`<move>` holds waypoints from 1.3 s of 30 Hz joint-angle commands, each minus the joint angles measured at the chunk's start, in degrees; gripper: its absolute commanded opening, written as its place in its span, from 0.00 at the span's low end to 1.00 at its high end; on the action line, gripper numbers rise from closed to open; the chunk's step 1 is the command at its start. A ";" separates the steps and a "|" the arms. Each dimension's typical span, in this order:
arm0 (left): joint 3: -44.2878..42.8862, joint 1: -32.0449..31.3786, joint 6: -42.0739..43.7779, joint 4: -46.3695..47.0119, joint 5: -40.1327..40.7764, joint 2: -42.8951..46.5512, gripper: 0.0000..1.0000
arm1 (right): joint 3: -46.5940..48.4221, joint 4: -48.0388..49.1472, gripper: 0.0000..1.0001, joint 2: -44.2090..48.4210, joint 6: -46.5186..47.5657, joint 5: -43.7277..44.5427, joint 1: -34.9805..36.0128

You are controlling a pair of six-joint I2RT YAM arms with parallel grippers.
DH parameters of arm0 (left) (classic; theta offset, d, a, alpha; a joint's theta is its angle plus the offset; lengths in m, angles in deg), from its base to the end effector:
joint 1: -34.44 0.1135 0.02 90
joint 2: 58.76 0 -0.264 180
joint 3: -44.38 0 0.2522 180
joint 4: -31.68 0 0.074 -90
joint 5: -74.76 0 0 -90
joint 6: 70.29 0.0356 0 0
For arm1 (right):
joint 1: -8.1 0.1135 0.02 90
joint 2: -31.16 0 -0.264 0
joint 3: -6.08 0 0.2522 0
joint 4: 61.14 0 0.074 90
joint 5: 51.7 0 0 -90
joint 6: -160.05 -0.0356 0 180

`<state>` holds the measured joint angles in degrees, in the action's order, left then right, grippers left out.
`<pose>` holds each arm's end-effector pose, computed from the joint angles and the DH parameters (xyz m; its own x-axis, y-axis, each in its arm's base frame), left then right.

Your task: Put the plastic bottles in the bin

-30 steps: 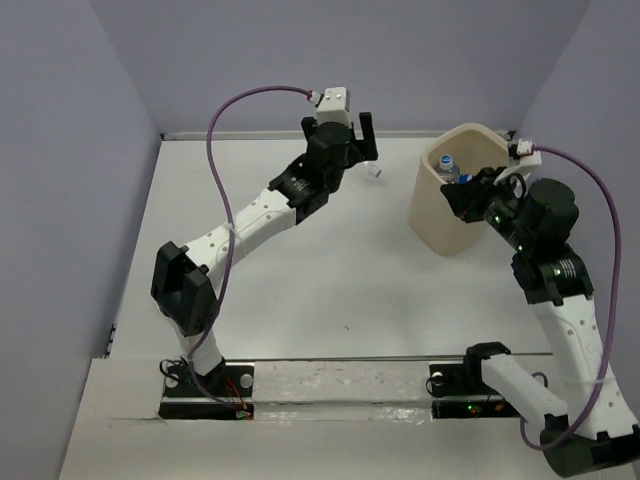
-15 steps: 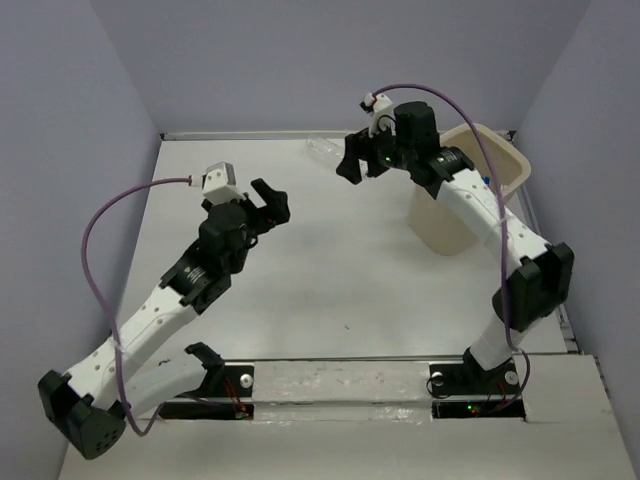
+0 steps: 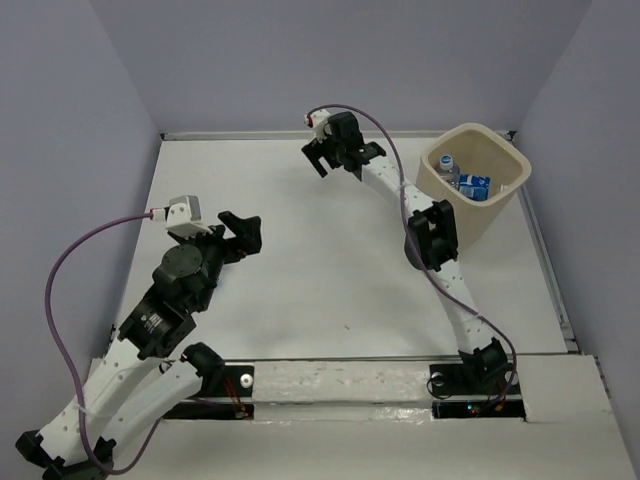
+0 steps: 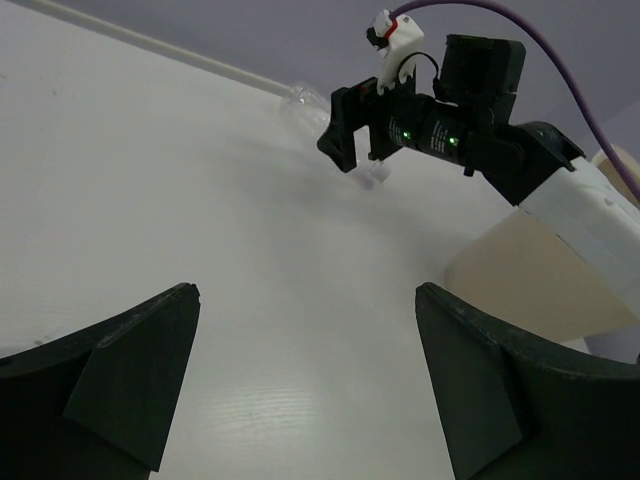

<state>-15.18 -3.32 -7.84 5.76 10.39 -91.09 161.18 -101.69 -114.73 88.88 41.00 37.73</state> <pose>0.1100 -0.0657 0.3725 -0.0812 -0.4646 -0.8818 0.1947 0.8603 -0.4712 0.5059 0.2858 0.2449 -0.2798 -0.5300 -0.8005 -0.5802 0.7576 -0.2989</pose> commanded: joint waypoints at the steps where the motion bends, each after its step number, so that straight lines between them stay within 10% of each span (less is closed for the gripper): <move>1: 2.99 0.05 2.85 0.99 -1.54 0.26 0.99 | 7.11 7.32 1.00 -5.72 7.45 5.91 -0.88; 16: 4.23 1.28 4.17 3.99 -4.09 -5.36 0.98 | 8.82 26.07 0.98 -18.06 5.89 2.41 -8.97; 21: 4.49 5.40 5.22 5.48 -7.51 -5.90 0.97 | -8.89 39.62 0.69 -6.63 1.67 0.02 -8.36; 24: 4.93 8.13 5.31 6.54 -10.23 -5.28 0.96 | -4.41 36.89 0.71 -5.90 -1.60 2.55 -8.36; 28: 5.28 8.93 5.31 6.36 -10.86 -4.32 0.96 | 3.83 36.55 0.99 -12.65 4.27 8.28 -7.83; 39: 5.46 9.02 5.84 6.45 -11.48 -5.28 0.96 | 8.79 43.83 1.00 -22.78 22.56 3.02 -11.86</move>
<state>-10.18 5.31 -3.25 9.74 -0.21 -95.95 170.44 -63.81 -135.10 104.40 47.53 29.42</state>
